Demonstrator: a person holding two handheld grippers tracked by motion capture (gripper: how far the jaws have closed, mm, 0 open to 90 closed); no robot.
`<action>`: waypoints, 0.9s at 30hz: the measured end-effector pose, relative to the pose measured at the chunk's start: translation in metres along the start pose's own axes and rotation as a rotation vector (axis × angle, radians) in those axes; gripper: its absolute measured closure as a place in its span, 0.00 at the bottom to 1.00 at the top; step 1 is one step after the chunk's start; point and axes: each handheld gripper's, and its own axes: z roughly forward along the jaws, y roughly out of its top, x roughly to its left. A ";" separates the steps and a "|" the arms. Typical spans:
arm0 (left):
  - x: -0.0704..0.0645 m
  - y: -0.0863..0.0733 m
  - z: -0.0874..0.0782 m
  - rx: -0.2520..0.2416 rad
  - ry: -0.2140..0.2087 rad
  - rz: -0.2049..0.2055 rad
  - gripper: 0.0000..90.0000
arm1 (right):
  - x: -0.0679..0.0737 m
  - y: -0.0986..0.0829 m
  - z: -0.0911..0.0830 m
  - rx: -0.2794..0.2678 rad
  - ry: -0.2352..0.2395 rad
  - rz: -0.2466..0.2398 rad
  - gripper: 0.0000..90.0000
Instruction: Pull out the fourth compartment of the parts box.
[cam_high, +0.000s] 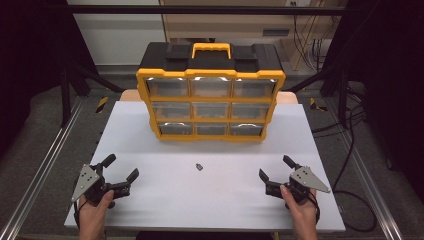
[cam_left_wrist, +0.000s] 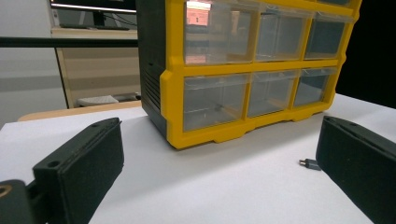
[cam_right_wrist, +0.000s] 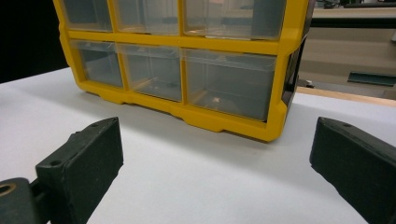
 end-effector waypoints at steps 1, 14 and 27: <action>0.000 0.000 0.000 -0.002 -0.001 -0.004 0.00 | 0.001 0.000 0.000 -0.006 -0.005 0.004 0.03; 0.006 -0.001 -0.001 -0.028 0.030 -0.097 0.00 | 0.005 -0.001 0.001 0.007 0.005 -0.014 0.04; -0.016 0.014 0.007 0.016 -0.001 0.101 0.00 | 0.005 0.001 0.000 -0.003 0.008 -0.010 0.04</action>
